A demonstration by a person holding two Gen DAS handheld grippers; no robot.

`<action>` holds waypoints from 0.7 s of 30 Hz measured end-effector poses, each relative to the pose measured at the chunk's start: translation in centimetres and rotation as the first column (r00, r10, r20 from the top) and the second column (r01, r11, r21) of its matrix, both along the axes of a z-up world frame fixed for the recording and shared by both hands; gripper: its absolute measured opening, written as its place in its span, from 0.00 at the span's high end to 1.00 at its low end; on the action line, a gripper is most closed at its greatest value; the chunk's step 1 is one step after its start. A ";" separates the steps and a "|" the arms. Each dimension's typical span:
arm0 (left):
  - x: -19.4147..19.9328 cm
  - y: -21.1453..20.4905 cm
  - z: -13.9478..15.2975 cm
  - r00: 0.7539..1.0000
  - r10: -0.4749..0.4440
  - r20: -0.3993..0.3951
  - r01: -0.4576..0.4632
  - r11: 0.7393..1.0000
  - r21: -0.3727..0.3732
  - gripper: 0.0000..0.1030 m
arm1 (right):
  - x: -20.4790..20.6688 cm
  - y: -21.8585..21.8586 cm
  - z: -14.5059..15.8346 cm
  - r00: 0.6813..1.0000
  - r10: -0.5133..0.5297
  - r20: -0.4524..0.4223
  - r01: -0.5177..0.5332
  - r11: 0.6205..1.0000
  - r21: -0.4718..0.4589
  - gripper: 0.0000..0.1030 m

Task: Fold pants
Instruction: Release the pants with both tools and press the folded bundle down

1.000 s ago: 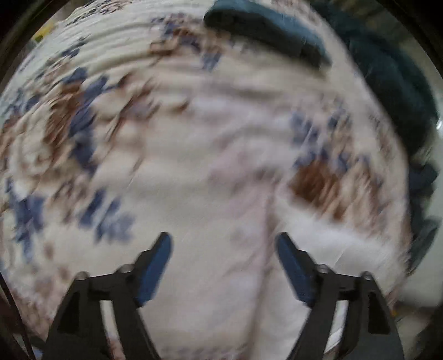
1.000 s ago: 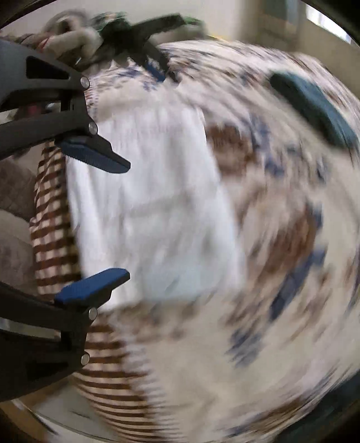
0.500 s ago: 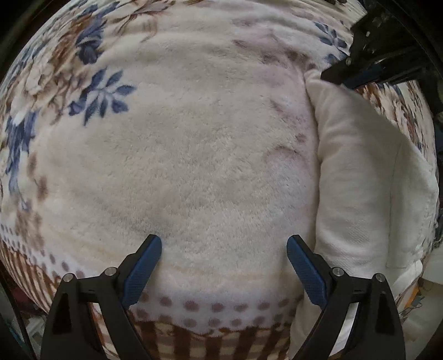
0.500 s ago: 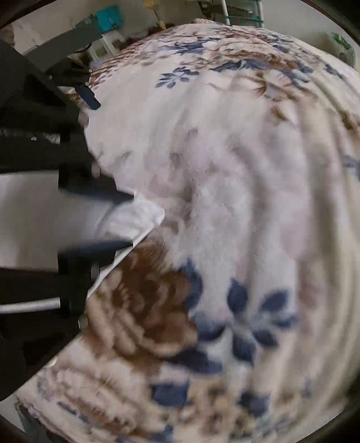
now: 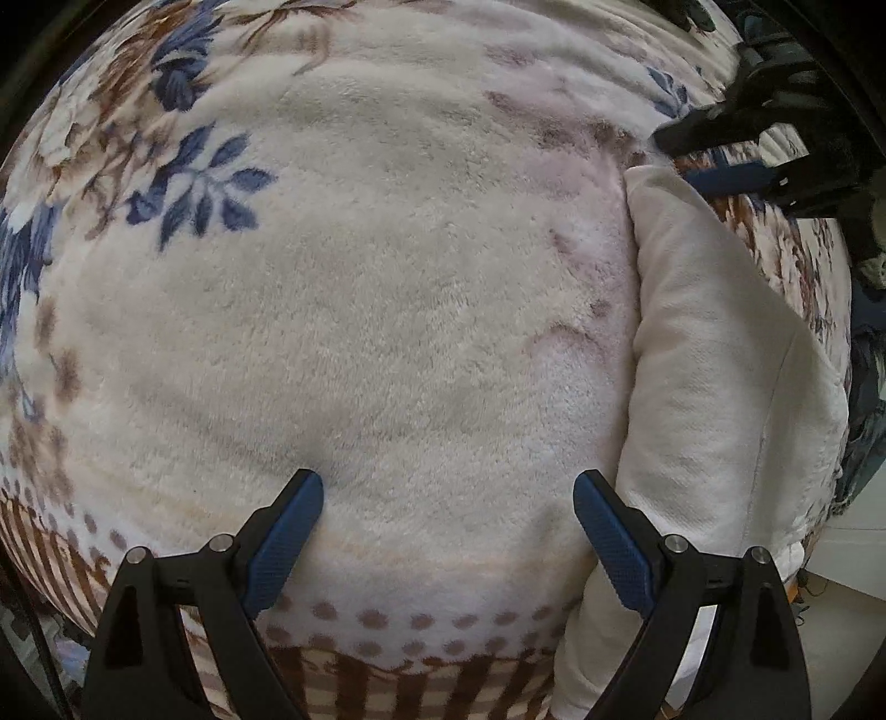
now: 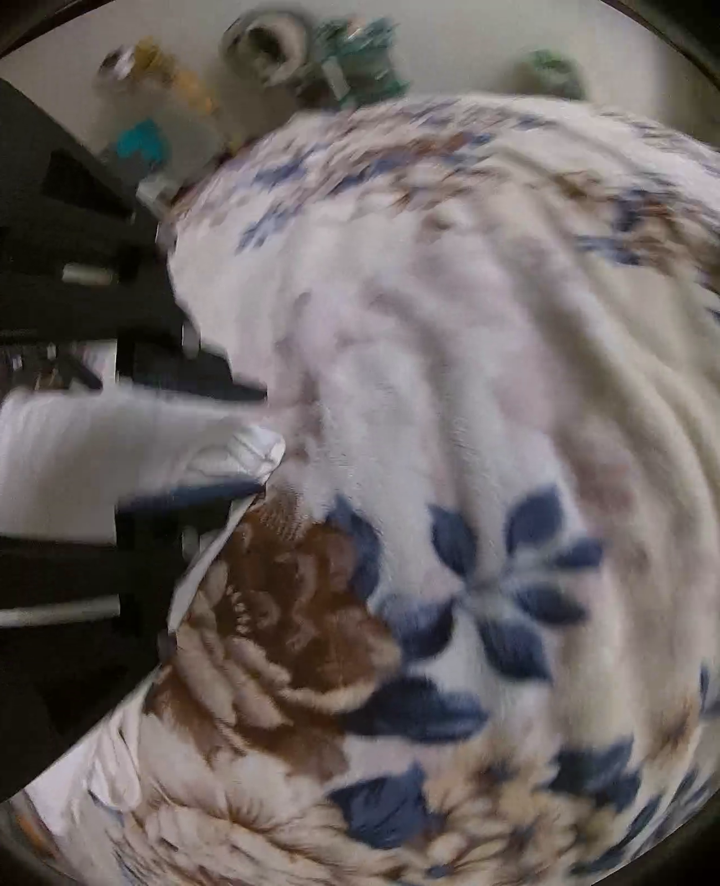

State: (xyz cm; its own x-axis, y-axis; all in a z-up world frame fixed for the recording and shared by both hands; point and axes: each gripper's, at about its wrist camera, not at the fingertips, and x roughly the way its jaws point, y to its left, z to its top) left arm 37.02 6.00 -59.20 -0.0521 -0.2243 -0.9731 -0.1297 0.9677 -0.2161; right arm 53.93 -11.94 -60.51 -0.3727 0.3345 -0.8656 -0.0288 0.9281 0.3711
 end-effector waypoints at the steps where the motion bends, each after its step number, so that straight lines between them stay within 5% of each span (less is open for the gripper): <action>1: 0.1 0.0 0.0 1.000 -0.002 0.001 0.002 1.000 0.002 0.10 | -0.4 0.9 -0.8 0.999 0.041 -0.024 -0.042 0.999 -0.018 0.63; 5: -0.1 -0.9 0.1 1.000 -0.016 0.008 0.016 1.000 0.009 0.10 | -1.7 3.4 -2.3 0.988 0.152 -0.002 -0.152 0.985 -0.084 0.77; 8: -0.2 -0.9 0.1 1.000 -0.002 0.006 0.002 1.000 -0.011 0.10 | -1.6 0.5 -3.2 0.991 -0.107 -0.079 0.108 0.994 0.009 0.80; 10: -0.4 -0.6 0.0 1.000 0.020 -0.002 -0.020 0.999 -0.032 0.10 | -2.5 -4.0 -5.2 0.894 -0.375 -0.246 0.411 0.904 0.118 0.84; 12: -0.4 -0.3 0.0 0.999 0.039 -0.004 -0.039 0.998 -0.042 0.10 | -4.5 -8.0 -7.4 0.732 -0.558 -0.391 0.651 0.743 0.157 0.84; 13: -0.5 -0.3 0.2 0.999 0.042 -0.002 -0.042 0.998 -0.044 0.10 | -4.9 -8.4 -7.6 0.721 -0.562 -0.406 0.665 0.725 0.178 0.84; 17: -0.2 0.7 0.7 0.999 0.049 0.014 -0.048 0.998 -0.050 0.10 | -3.4 -7.1 -4.6 0.822 -0.483 -0.302 0.553 0.803 0.221 0.76; 20: 0.0 1.3 1.0 0.998 0.054 0.020 -0.053 0.997 -0.048 0.10 | -1.0 -5.4 -1.2 0.914 -0.390 -0.111 0.406 0.886 0.223 0.61; 21: 0.0 1.4 1.1 0.998 0.057 0.020 -0.056 0.997 -0.047 0.10 | -0.3 -4.0 -0.6 0.952 -0.302 -0.057 0.307 0.934 0.184 0.46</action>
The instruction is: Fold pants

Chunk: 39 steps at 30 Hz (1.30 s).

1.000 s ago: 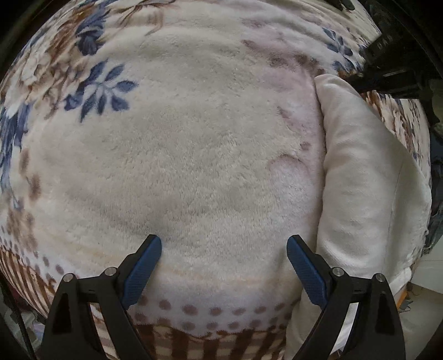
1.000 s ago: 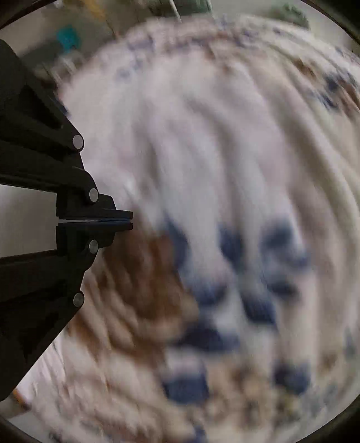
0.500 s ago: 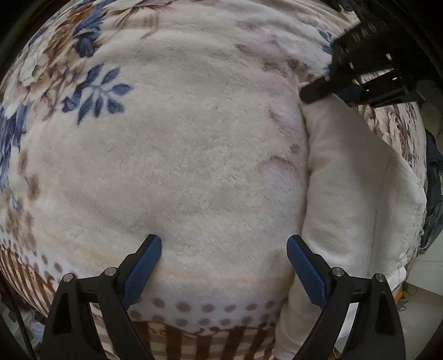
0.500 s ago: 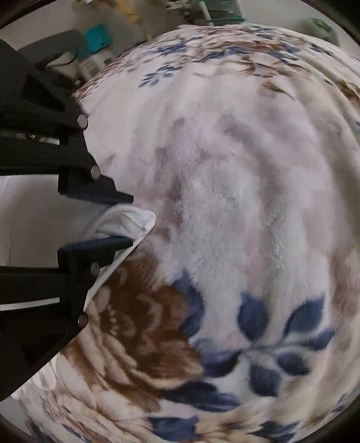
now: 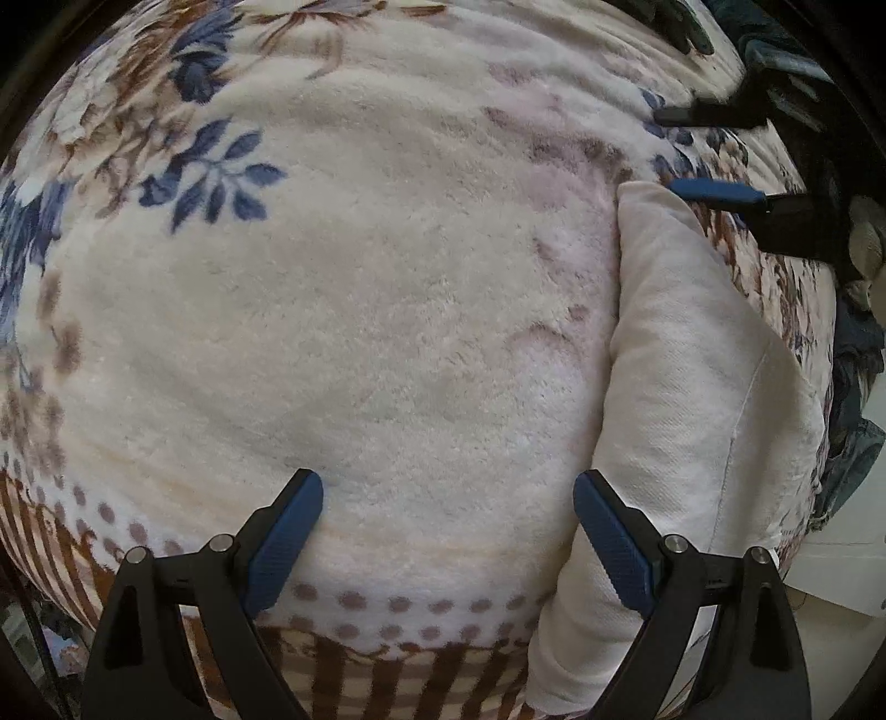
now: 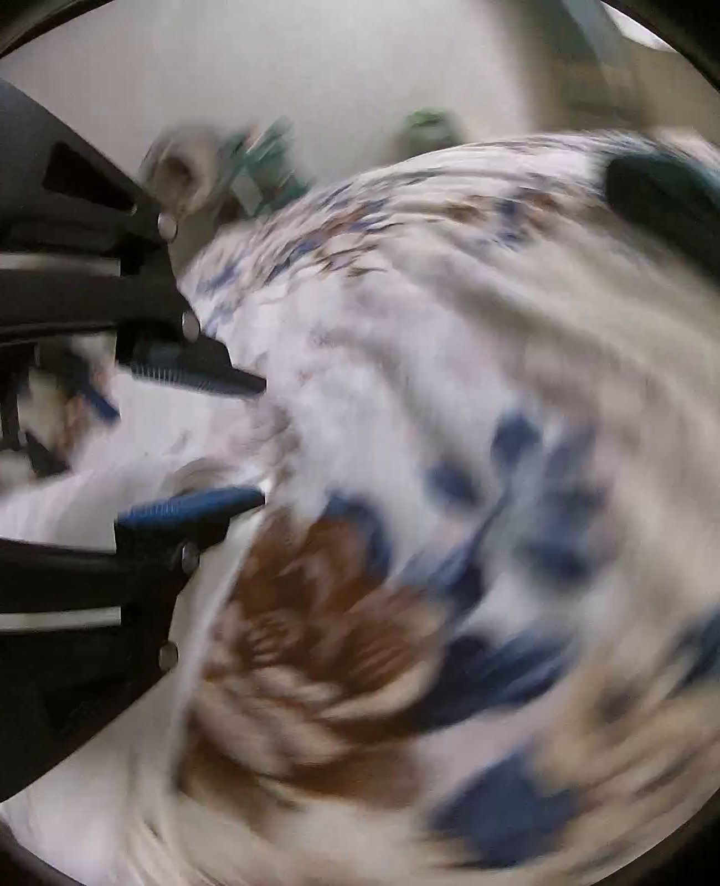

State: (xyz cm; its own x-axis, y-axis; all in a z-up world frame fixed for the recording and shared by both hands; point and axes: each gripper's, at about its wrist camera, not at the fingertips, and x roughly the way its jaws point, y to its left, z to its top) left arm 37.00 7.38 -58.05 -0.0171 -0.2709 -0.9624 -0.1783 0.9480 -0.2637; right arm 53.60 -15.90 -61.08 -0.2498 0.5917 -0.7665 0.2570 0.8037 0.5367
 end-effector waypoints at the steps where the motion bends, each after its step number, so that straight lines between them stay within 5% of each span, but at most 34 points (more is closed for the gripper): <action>1: 0.0 0.3 0.0 1.000 0.003 -0.001 -0.003 1.000 0.000 0.10 | 0.3 1.4 -0.1 0.997 0.079 0.008 -0.078 0.996 -0.048 0.36; 3: -0.1 0.5 0.1 1.000 0.009 0.001 -0.009 1.000 -0.002 0.10 | 0.5 4.1 -0.7 0.965 0.263 -0.019 -0.263 0.952 -0.157 0.35; 4: -1.0 0.3 0.7 1.000 0.005 0.007 -0.005 1.000 0.004 0.10 | 0.4 5.0 -1.3 0.940 0.339 -0.044 -0.340 0.916 -0.214 0.44; 6: -1.8 -0.2 0.6 0.999 -0.016 0.036 0.014 0.999 0.046 0.10 | -0.5 6.8 -2.3 0.902 0.429 -0.056 -0.424 0.851 -0.312 0.78; 10: -2.4 -0.4 1.2 0.994 -0.034 0.104 0.031 0.999 0.031 0.10 | 0.2 4.1 -3.3 0.977 0.210 -0.048 -0.215 0.940 -0.266 0.82; 14: -2.3 0.5 2.2 0.996 0.039 0.079 -0.025 0.984 -0.174 0.10 | -0.4 3.7 -1.2 0.970 0.245 0.008 -0.238 0.951 -0.199 0.68; 16: -2.4 0.5 2.7 0.997 0.035 0.073 -0.019 0.978 -0.210 0.10 | -1.2 2.2 1.5 0.970 0.235 0.064 -0.220 0.958 -0.185 0.34; 17: -2.9 0.5 2.7 0.997 0.036 0.061 -0.023 0.978 -0.208 0.10 | -1.7 0.5 3.7 0.973 0.197 0.121 -0.173 0.967 -0.186 0.28; 24: -4.7 -1.9 1.2 0.999 -0.041 -0.020 0.036 0.977 -0.212 0.10 | -10.5 -12.9 12.0 0.968 -0.034 0.248 0.107 0.952 -0.286 0.28; 28: -5.1 -3.0 1.1 0.998 -0.056 -0.033 0.048 0.976 -0.212 0.10 | -17.8 -19.5 9.5 0.972 -0.153 0.179 0.206 0.919 -0.335 0.28; 33: -4.7 -4.2 1.7 0.996 -0.095 -0.002 0.093 0.979 -0.180 0.10 | -23.6 -23.5 3.0 0.957 -0.285 0.051 0.289 0.933 -0.212 0.28; 35: -4.7 -4.8 1.3 0.994 -0.108 -0.003 0.106 0.978 -0.178 0.10 | -25.0 -23.2 1.0 0.943 -0.331 0.012 0.331 0.937 -0.112 0.44; 36: -5.0 -4.9 1.2 0.993 -0.116 0.000 0.115 0.978 -0.177 0.10 | -25.6 -23.0 0.7 0.942 -0.336 0.004 0.334 0.936 -0.111 0.69; 39: -5.8 -4.9 1.2 0.992 -0.124 0.004 0.123 0.982 -0.140 0.10 | -25.9 -22.0 3.1 0.966 -0.251 0.061 0.257 0.952 -0.167 0.81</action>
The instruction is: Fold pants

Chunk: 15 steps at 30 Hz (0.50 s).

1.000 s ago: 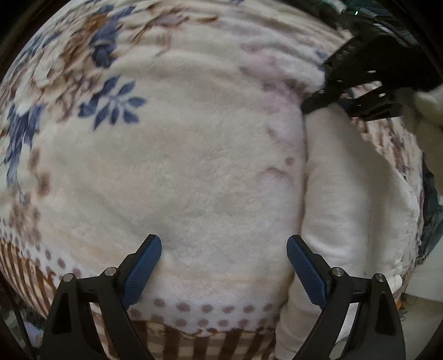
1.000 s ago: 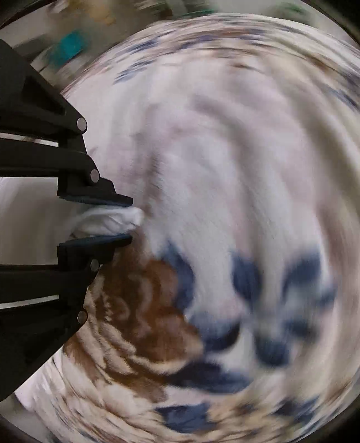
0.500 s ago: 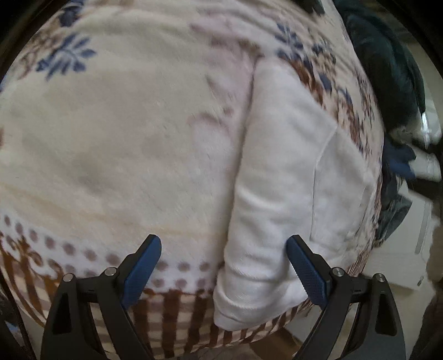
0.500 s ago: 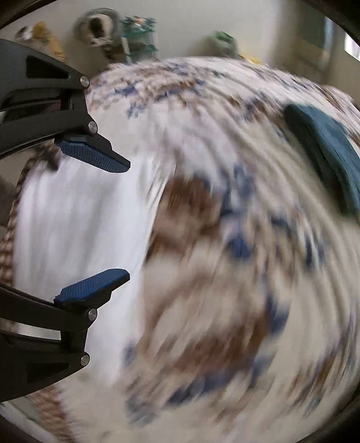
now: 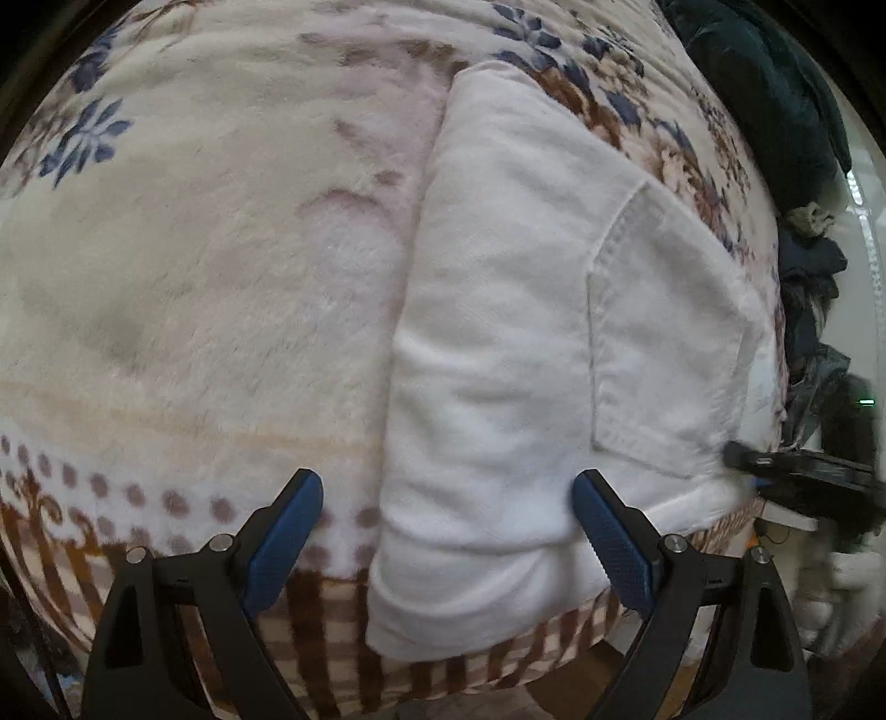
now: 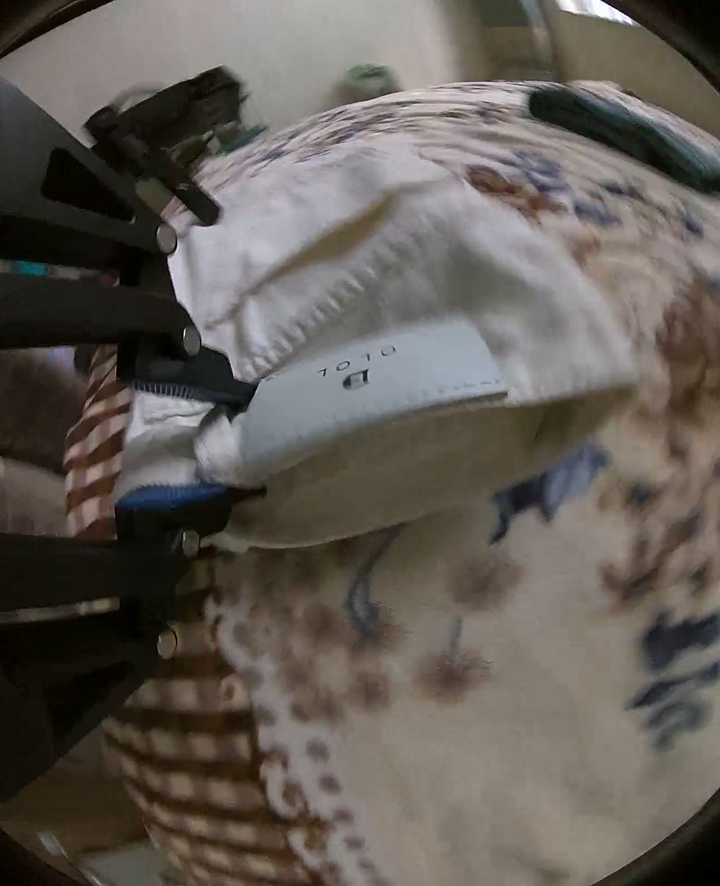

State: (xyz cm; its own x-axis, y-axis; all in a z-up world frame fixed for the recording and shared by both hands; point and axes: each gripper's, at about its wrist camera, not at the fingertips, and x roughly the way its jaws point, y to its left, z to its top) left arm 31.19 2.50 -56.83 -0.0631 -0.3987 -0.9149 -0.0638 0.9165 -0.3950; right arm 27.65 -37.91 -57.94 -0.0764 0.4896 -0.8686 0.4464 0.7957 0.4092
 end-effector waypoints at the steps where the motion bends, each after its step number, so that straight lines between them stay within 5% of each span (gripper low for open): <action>1: -0.3 0.2 -0.1 1.000 0.007 -0.004 -0.007 1.000 -0.001 0.10 | -0.2 -0.3 0.9 1.000 -0.001 0.015 0.001 1.000 -0.008 0.82; 4: -0.6 0.6 -0.3 0.999 0.041 -0.017 -0.041 0.999 -0.005 0.10 | -1.1 -1.6 1.2 0.999 -0.049 -0.011 0.049 0.998 0.036 0.82; 12: -0.8 0.4 -0.5 0.998 0.057 0.001 -0.057 0.998 -0.012 0.10 | -0.1 -0.2 -2.1 0.994 0.049 -0.097 -0.051 0.999 -0.019 0.77; 14: -1.0 0.8 -0.4 0.997 0.074 0.023 -0.072 0.996 -0.050 0.37 | 0.7 0.3 -0.9 0.993 0.075 -0.096 -0.081 0.995 -0.062 0.52; 15: -1.3 0.6 -0.4 0.997 0.070 0.028 -0.067 0.993 -0.094 0.61 | 1.1 0.5 0.2 0.991 0.098 -0.088 -0.107 0.988 -0.110 0.39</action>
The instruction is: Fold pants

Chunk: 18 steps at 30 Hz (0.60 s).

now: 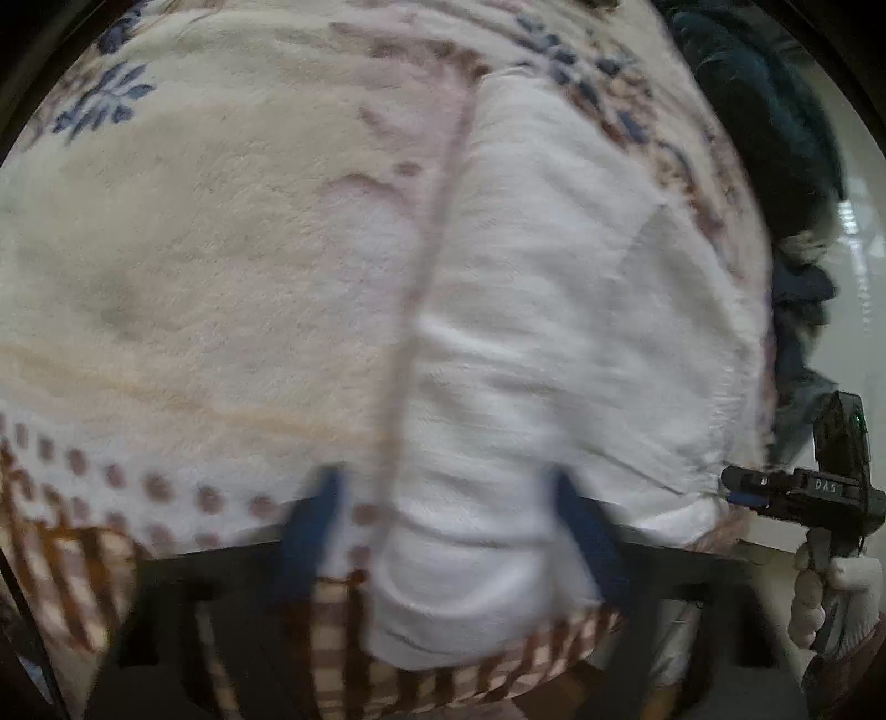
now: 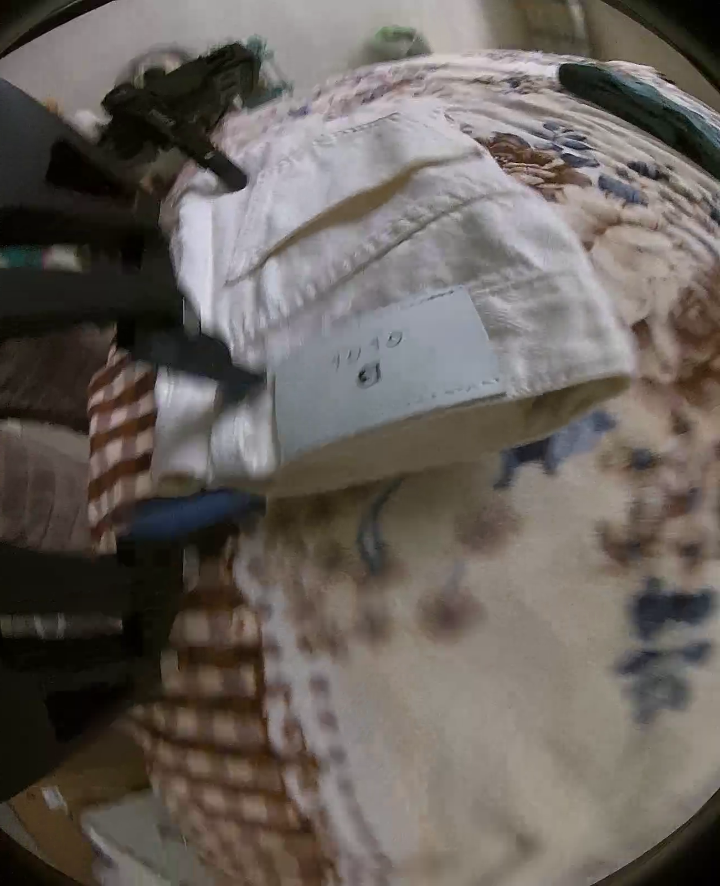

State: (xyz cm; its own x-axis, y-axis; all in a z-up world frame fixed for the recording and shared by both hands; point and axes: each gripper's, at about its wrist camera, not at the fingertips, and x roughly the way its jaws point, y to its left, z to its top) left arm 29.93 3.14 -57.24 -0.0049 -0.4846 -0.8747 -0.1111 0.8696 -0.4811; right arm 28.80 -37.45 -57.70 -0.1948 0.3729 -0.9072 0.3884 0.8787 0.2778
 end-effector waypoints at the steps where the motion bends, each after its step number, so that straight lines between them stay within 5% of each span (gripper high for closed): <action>1: -0.2 -0.1 0.2 1.000 -0.006 0.007 0.006 1.000 0.007 0.61 | 0.5 0.3 1.2 0.999 0.022 0.023 -0.021 0.999 -0.044 0.38; 8: -3.4 1.4 2.2 0.999 -0.004 0.039 0.004 1.000 0.000 0.60 | 5.7 5.8 6.0 0.970 0.196 0.143 -0.178 0.975 -0.133 0.38; 13: -4.1 2.9 2.2 0.996 0.084 -0.007 -0.084 0.996 -0.041 0.60 | 11.3 14.5 6.9 0.924 0.325 0.204 -0.328 0.945 -0.019 0.37; 15: -3.9 3.5 2.6 0.992 0.124 -0.004 -0.124 0.991 -0.058 0.57 | 13.3 19.0 6.2 0.870 0.452 0.197 -0.454 0.890 -0.037 0.37; 18: -2.7 2.7 2.2 0.994 0.111 0.007 -0.110 0.992 -0.066 0.41 | 15.0 25.1 4.5 0.746 0.646 0.163 -0.637 0.763 -0.110 0.37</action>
